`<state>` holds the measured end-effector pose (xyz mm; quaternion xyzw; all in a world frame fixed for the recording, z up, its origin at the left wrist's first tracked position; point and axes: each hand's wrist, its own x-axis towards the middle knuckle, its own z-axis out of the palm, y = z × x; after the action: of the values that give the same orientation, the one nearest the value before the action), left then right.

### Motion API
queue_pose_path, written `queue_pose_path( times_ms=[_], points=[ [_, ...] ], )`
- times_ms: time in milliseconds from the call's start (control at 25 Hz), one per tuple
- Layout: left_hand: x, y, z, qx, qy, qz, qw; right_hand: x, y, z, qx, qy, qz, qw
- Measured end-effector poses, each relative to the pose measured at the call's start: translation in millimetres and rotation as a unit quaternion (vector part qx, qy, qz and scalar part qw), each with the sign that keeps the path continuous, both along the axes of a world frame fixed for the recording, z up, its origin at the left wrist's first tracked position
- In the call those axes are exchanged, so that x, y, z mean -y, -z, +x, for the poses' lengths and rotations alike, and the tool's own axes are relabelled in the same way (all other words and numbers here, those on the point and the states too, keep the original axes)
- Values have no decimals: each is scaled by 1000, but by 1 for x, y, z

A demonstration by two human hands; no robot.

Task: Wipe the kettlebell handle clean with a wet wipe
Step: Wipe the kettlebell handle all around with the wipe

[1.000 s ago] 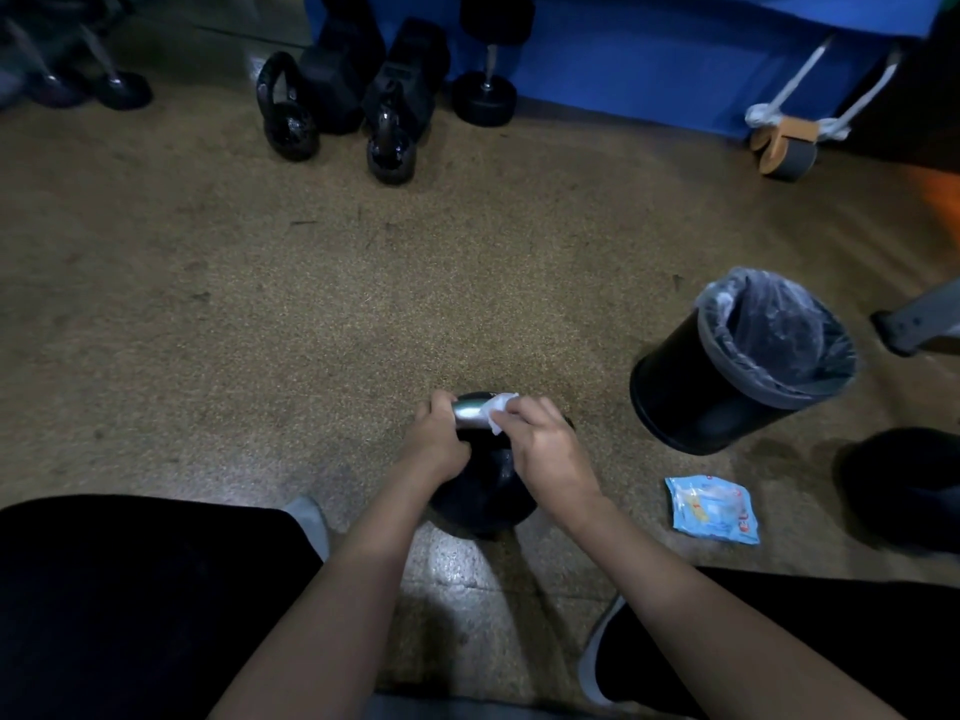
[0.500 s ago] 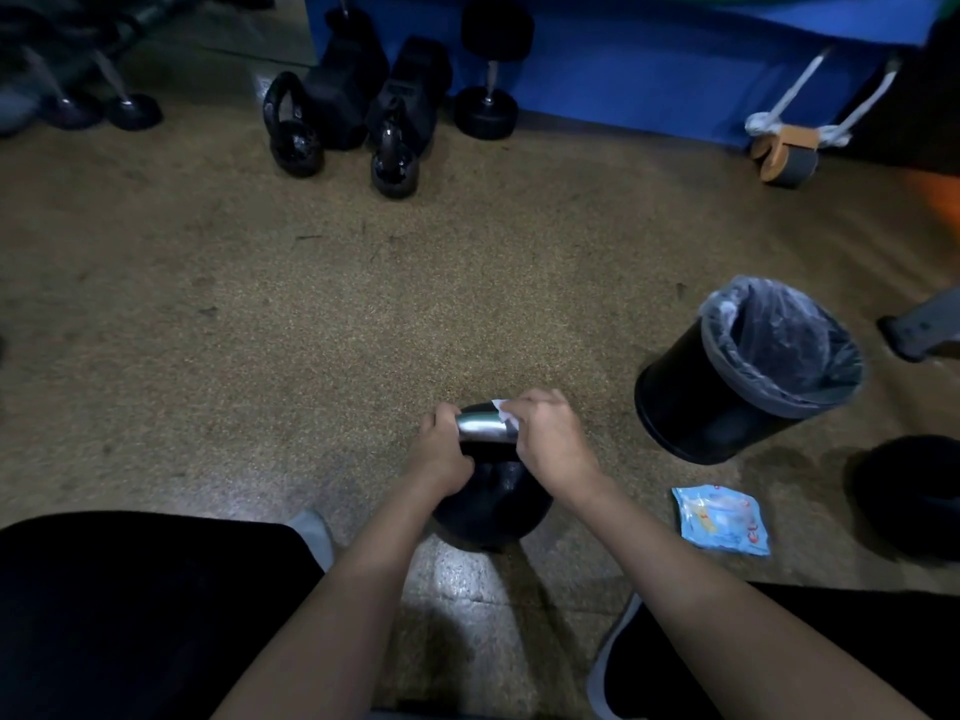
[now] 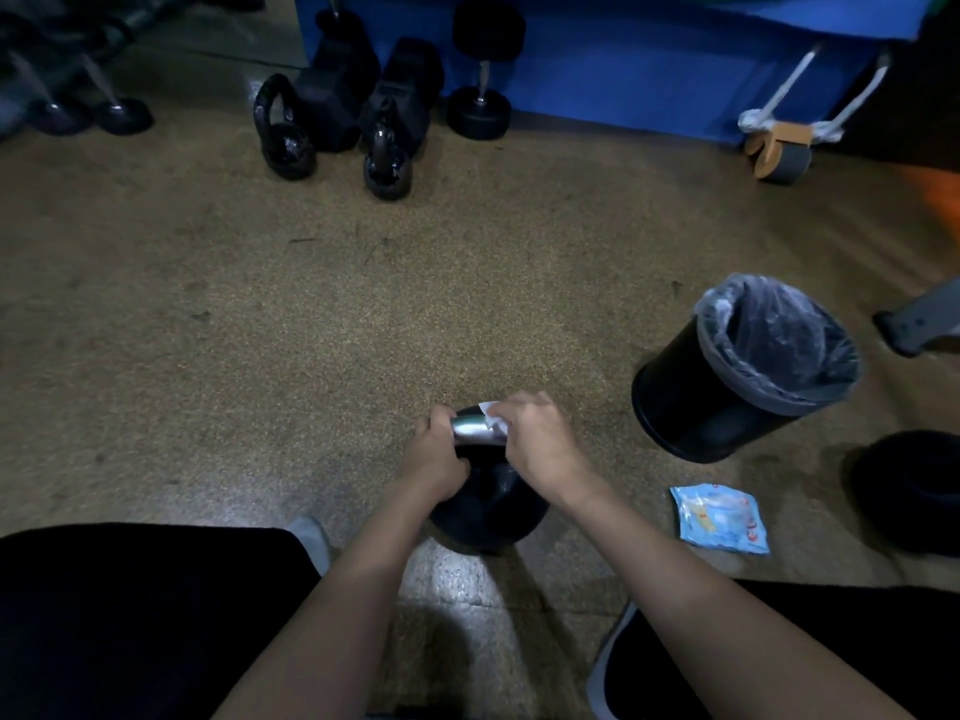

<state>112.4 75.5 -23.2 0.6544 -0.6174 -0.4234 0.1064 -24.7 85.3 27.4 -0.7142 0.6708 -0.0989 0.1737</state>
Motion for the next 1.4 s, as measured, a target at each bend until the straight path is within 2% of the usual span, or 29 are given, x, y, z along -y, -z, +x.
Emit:
queue_pose_path(
  times_ms=[160,320,480,640,800,960,1160,1280,1400],
  points=[
    [0,0,0,7,6,-11,1000,7,-6,-5,-9,28,52,998],
    [0,0,1,17,13,-4,1000,0,-12,-7,11,-2,57,998],
    [-1,2,0,19,10,-6,1000,6,-14,-8,-18,21,102,994],
    [-1,1,1,19,6,-14,1000,1,-15,-12,-22,11,89,996],
    [-1,1,-1,15,4,-17,1000,10,-16,-11,-20,29,139,990],
    [1,2,0,16,4,-14,1000,4,-18,-3,-19,2,94,995],
    [0,1,-1,19,-7,-9,1000,14,-13,-12,-18,37,148,988],
    [0,0,-1,22,-5,-5,1000,13,-19,3,-37,-20,115,992],
    [-1,-1,-1,16,-7,-2,1000,11,-17,-6,-10,-15,94,995]
  ],
)
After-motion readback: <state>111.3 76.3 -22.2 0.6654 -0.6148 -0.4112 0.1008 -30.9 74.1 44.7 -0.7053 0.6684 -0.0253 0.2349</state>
